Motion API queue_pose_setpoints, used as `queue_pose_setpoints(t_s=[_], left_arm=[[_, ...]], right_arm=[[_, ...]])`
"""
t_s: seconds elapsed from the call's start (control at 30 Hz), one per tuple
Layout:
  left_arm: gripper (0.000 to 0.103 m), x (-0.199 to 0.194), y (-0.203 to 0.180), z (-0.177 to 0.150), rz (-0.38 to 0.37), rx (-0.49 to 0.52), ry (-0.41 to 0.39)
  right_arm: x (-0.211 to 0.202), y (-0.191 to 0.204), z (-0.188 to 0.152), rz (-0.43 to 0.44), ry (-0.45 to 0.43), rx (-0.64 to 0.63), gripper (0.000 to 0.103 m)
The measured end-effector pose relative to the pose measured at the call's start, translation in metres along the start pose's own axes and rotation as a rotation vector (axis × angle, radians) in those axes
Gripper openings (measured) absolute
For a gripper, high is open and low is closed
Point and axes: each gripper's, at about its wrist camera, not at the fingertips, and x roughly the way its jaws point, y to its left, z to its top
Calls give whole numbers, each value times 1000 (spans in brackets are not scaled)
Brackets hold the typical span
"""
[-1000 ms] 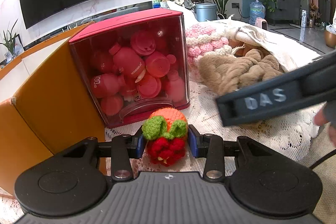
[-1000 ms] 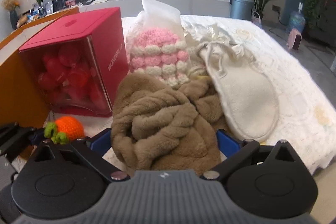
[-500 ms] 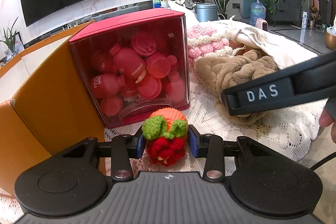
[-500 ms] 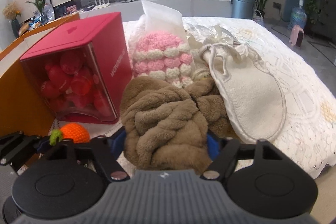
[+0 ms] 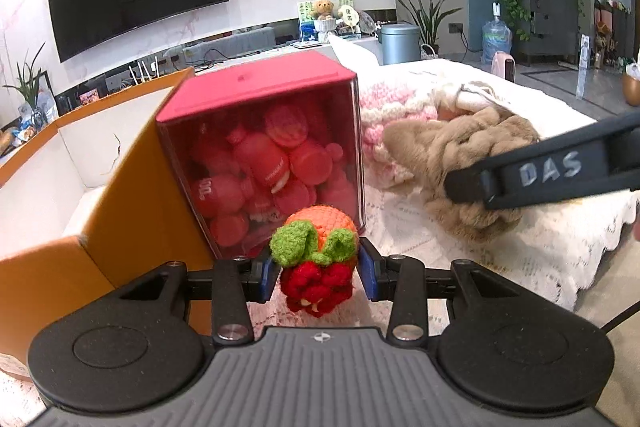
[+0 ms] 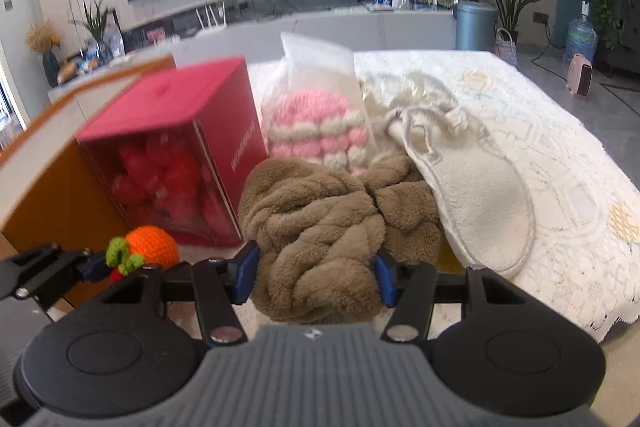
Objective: Organize soft objects
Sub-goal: 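Lift the brown towel with the right gripper and carry it over the white box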
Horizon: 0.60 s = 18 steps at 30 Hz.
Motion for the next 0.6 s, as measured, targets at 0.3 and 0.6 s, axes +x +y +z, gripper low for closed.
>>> queue_pose_setpoints(t_s=[0.3,0.6], left_arm=[[46,-23,1,16,-7,-14,-75],[46,-46,19,44,12,-77,-156]], right_arm=[[-27,-1,10,79,-94,48,56],[-67,1,26,112,-198,47,56]])
